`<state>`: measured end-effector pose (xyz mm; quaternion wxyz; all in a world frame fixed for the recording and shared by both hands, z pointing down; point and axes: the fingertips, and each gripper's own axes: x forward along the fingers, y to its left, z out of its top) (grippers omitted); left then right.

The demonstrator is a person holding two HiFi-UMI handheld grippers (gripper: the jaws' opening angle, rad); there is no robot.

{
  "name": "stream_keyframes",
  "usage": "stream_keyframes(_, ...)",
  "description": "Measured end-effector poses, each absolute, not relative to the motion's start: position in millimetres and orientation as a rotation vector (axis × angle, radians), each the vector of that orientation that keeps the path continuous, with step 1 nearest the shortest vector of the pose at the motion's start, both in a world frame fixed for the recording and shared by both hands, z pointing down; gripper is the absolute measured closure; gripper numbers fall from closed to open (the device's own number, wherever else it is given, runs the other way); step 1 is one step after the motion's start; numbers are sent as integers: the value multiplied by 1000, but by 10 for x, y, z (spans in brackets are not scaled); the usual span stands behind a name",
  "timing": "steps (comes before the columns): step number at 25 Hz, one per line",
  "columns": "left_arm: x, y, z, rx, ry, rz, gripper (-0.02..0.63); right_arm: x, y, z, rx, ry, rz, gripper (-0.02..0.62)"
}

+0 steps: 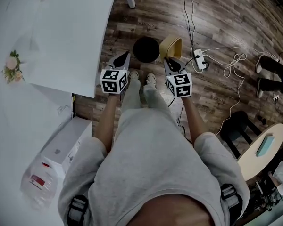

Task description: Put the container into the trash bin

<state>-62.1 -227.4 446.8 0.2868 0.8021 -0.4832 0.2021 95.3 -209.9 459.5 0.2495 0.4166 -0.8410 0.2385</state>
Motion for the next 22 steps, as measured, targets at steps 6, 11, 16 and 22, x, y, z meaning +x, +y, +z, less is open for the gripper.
stream_keyframes(6,-693,-2395,4614,2166,-1265,546,597,849,-2142,4743,1149,-2270,659,565)
stream_keyframes(11,-748,-2517,4726,2180,-1249,534,597,741,-2196,4860,1173,-2263,661,565)
stream_keyframes(16,-840,-2536,4908,2174,-1227,530,597,586,-2203,5071,1183,-2246,680,565)
stream_keyframes(22,-898,-2525,5197,2170,-1206,538,597,494,-2182,5326,1189,-2230,694,565)
